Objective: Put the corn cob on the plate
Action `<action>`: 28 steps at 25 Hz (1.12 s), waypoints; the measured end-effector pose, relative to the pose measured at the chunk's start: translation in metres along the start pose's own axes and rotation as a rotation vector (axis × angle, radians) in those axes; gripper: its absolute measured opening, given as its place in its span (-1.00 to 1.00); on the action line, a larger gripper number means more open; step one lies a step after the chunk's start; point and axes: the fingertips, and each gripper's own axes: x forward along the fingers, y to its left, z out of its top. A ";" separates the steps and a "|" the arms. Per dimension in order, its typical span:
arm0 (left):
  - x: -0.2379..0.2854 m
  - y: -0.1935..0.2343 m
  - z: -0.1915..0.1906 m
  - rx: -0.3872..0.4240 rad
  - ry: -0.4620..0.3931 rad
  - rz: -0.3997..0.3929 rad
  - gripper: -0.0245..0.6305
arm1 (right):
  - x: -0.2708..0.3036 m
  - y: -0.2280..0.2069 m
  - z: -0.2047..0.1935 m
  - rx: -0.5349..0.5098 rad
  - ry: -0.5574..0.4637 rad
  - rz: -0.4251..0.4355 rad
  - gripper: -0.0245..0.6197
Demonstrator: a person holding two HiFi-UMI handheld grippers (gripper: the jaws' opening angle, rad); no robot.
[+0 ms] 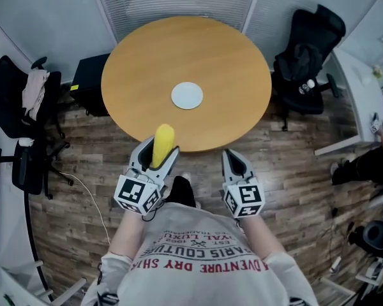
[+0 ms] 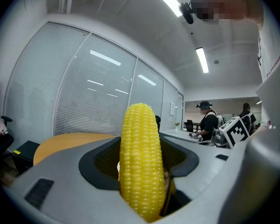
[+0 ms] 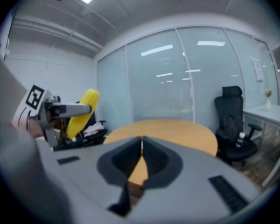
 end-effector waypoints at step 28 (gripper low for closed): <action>0.244 0.136 -0.084 0.023 0.279 0.055 -0.07 | 0.249 -0.127 0.034 0.032 0.156 0.057 -0.83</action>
